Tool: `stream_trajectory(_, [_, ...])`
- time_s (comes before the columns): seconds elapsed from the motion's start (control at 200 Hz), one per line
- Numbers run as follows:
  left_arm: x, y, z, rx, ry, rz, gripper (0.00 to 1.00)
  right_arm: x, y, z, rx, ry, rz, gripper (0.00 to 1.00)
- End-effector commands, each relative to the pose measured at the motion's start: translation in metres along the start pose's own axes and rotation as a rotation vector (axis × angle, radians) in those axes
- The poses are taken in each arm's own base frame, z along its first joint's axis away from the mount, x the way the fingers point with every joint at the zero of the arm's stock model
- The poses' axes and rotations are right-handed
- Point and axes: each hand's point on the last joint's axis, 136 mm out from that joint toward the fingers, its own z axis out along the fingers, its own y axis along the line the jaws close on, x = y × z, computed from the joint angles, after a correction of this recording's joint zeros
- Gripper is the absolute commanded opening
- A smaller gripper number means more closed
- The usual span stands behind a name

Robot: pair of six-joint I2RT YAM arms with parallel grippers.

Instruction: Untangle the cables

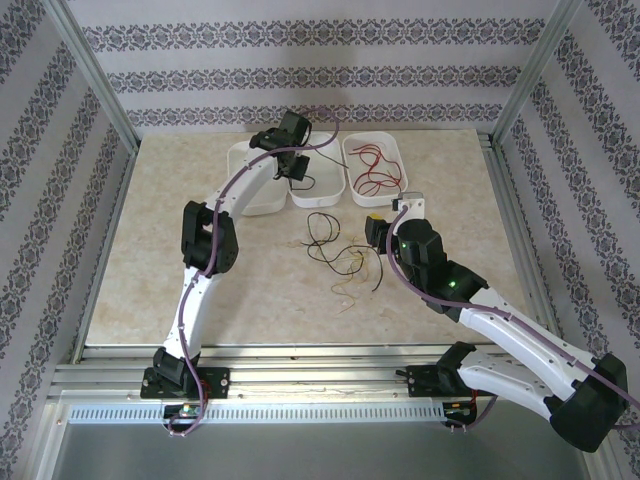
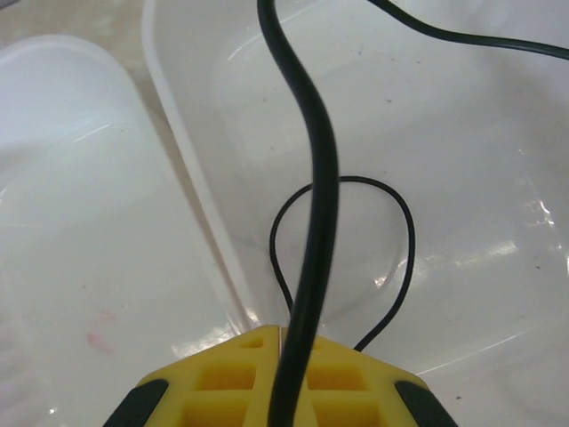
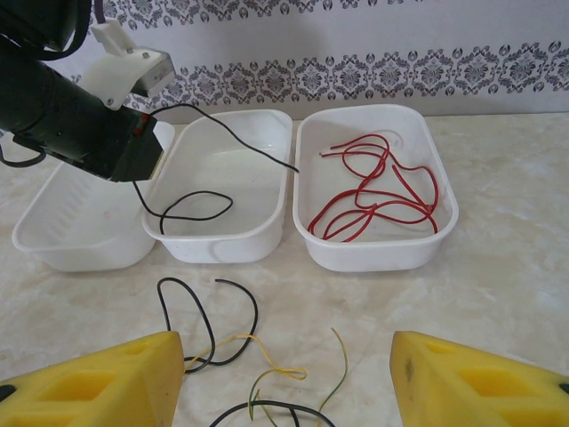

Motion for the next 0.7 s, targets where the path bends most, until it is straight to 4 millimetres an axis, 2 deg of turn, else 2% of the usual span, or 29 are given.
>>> stream_trajectory(0.0, [0.002, 0.019, -0.017, -0.07, 0.014, 0.029, 0.0, -0.005, -0.005, -0.001, 0.022, -0.017, 0.022, 0.64])
stream_trajectory(0.22, [0.007, 0.03, -0.022, -0.126, 0.04, 0.085, 0.0, -0.004, -0.005, -0.001, 0.023, -0.012, 0.024, 0.64])
stream_trajectory(0.425, [0.016, 0.026, -0.014, -0.118, 0.082, 0.118, 0.0, -0.003, -0.004, 0.001, 0.021, -0.01, 0.025, 0.64])
stream_trajectory(0.6, [0.01, 0.011, -0.013, -0.091, 0.065, 0.153, 0.0, -0.001, -0.003, 0.002, 0.021, -0.004, 0.028, 0.64])
stream_trajectory(0.695, [0.01, 0.012, -0.013, -0.112, 0.078, 0.164, 0.0, -0.001, -0.004, 0.002, 0.021, -0.007, 0.034, 0.64])
